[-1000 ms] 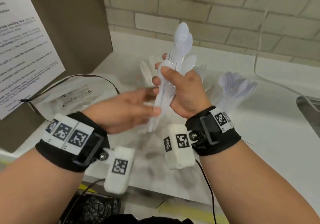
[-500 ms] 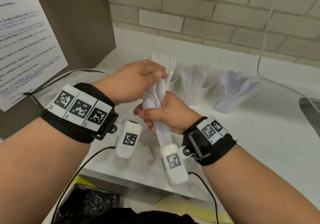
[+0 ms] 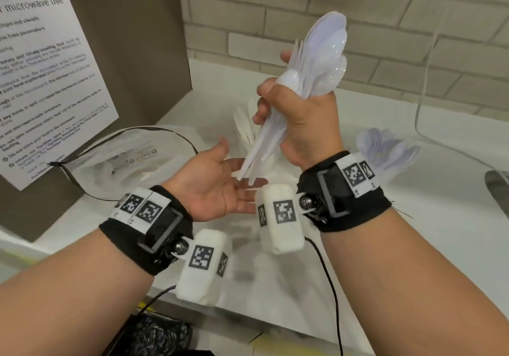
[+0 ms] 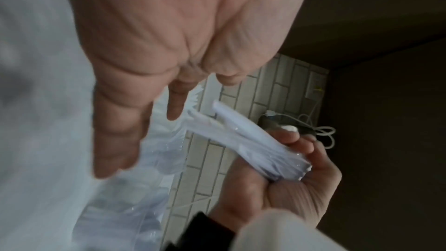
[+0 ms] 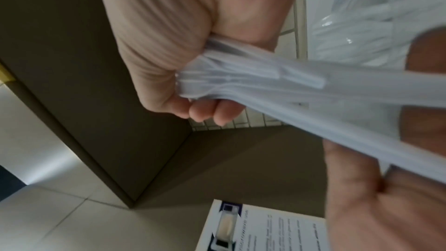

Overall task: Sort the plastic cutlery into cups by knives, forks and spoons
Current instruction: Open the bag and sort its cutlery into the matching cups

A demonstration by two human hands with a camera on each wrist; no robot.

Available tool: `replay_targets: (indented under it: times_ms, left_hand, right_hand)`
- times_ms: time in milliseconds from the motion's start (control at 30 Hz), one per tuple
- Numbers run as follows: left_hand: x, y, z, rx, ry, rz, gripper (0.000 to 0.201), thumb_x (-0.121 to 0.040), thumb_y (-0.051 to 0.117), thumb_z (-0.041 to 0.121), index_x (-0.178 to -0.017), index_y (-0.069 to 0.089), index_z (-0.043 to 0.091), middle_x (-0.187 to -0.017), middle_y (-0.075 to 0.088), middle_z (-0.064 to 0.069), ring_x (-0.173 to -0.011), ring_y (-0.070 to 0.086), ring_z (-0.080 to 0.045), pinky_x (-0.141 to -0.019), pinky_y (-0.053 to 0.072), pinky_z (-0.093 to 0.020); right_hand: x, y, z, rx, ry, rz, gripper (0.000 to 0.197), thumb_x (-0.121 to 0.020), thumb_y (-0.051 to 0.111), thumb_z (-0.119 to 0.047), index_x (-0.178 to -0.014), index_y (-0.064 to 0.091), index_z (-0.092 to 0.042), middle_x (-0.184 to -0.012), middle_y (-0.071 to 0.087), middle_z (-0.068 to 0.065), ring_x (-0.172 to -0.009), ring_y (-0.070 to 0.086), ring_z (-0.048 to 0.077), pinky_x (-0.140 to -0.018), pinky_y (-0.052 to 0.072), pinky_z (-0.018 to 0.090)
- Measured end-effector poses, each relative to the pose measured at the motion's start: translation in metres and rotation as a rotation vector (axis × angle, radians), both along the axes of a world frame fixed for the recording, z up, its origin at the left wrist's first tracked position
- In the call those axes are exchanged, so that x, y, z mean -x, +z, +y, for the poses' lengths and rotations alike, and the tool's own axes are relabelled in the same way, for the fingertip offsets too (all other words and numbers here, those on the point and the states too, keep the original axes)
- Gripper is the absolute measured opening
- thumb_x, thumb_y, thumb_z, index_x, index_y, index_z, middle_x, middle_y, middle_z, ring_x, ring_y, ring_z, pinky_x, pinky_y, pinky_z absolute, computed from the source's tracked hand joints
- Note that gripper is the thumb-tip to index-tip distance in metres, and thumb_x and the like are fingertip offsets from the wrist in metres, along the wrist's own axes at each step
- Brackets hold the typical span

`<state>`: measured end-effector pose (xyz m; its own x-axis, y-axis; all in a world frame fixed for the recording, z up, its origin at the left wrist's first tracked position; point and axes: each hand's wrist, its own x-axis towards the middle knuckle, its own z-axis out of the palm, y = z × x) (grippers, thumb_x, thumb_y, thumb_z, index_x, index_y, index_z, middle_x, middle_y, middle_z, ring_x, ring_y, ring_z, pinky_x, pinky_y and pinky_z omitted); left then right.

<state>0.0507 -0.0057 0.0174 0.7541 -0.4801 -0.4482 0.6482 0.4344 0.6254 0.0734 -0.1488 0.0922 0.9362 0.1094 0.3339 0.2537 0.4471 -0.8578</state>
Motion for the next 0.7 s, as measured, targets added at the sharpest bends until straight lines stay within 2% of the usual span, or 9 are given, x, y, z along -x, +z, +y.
replay_targets:
  times_ms: [100,233,300,367,433,500,567,633,700]
  left_hand:
    - [0.002,0.004,-0.008,0.223,-0.004,0.037,0.069,-0.100,0.028,0.053,-0.138,0.042,-0.003,-0.144,0.038,-0.031,-0.132,0.040,-0.046,-0.113,0.028,-0.054]
    - [-0.001,0.009,-0.013,0.227,0.075,-0.049,0.046,-0.099,0.034,0.031,-0.129,0.054,0.002,-0.123,0.061,-0.021,-0.116,0.058,-0.036,-0.098,0.046,-0.052]
    - [-0.003,0.012,-0.011,0.203,0.065,-0.076,0.049,-0.091,0.041,0.031,-0.131,0.054,0.007,-0.125,0.062,-0.015,-0.113,0.060,-0.031,-0.096,0.048,-0.051]
    - [-0.004,0.014,-0.009,0.156,0.024,-0.067,0.047,-0.091,0.040,0.036,-0.128,0.057,0.011,-0.122,0.063,-0.013,-0.112,0.060,-0.031,-0.103,0.042,-0.052]
    - [-0.004,0.013,-0.008,0.078,-0.018,-0.050,0.047,-0.091,0.040,0.041,-0.122,0.060,0.011,-0.116,0.064,-0.014,-0.113,0.059,-0.034,-0.107,0.037,-0.052]
    - [-0.003,0.011,-0.009,0.080,-0.004,-0.036,0.054,-0.086,0.046,0.041,-0.124,0.058,0.005,-0.123,0.061,-0.017,-0.118,0.057,-0.035,-0.106,0.040,-0.049]
    - [-0.002,0.013,-0.011,0.127,0.063,-0.059,0.052,-0.093,0.042,0.038,-0.131,0.054,0.005,-0.132,0.058,-0.015,-0.121,0.057,-0.031,-0.100,0.046,-0.048]
    - [-0.002,0.015,-0.012,0.136,0.100,-0.093,0.047,-0.099,0.035,0.034,-0.137,0.050,0.011,-0.134,0.058,-0.012,-0.122,0.057,-0.028,-0.097,0.049,-0.049]
    - [-0.003,0.014,-0.011,0.133,0.099,-0.104,0.048,-0.100,0.034,0.036,-0.139,0.049,0.013,-0.134,0.059,-0.011,-0.121,0.057,-0.028,-0.096,0.049,-0.050]
  right_hand:
    - [0.004,-0.010,0.012,0.067,-0.005,-0.043,0.047,-0.076,0.059,0.015,-0.094,0.067,-0.027,-0.068,0.055,0.011,-0.055,0.051,0.025,-0.057,0.050,0.036]
    - [0.007,-0.032,0.018,0.202,-0.049,-0.036,0.044,-0.072,0.064,0.011,-0.085,0.068,-0.030,-0.066,0.059,0.005,-0.060,0.057,0.025,-0.063,0.053,0.040]
    - [0.010,-0.038,0.021,0.256,-0.055,0.018,0.035,-0.077,0.064,0.010,-0.080,0.065,-0.025,-0.062,0.057,0.003,-0.055,0.056,0.022,-0.062,0.053,0.036]
    - [0.010,-0.041,0.023,0.273,-0.068,0.068,0.023,-0.081,0.065,0.004,-0.083,0.062,-0.019,-0.061,0.058,0.002,-0.052,0.056,0.021,-0.063,0.052,0.036]
    - [0.006,-0.040,0.022,0.272,-0.089,0.064,0.021,-0.077,0.069,-0.003,-0.076,0.065,-0.024,-0.063,0.061,0.000,-0.057,0.058,0.022,-0.067,0.053,0.039]
    - [0.003,-0.041,0.020,0.276,-0.096,0.040,0.019,-0.073,0.071,-0.006,-0.069,0.067,-0.025,-0.063,0.062,-0.001,-0.062,0.060,0.023,-0.069,0.054,0.046]
    - [0.004,-0.046,0.019,0.305,-0.100,0.031,0.017,-0.070,0.072,-0.004,-0.069,0.067,-0.020,-0.064,0.063,0.000,-0.066,0.063,0.021,-0.068,0.055,0.043]
    - [0.005,-0.052,0.019,0.316,-0.090,0.042,0.012,-0.068,0.072,-0.001,-0.071,0.066,-0.012,-0.066,0.065,0.002,-0.068,0.065,0.018,-0.067,0.055,0.036]
    - [0.006,-0.054,0.019,0.311,-0.072,0.072,0.012,-0.069,0.072,0.002,-0.071,0.066,-0.009,-0.066,0.065,0.003,-0.068,0.065,0.019,-0.066,0.054,0.035]
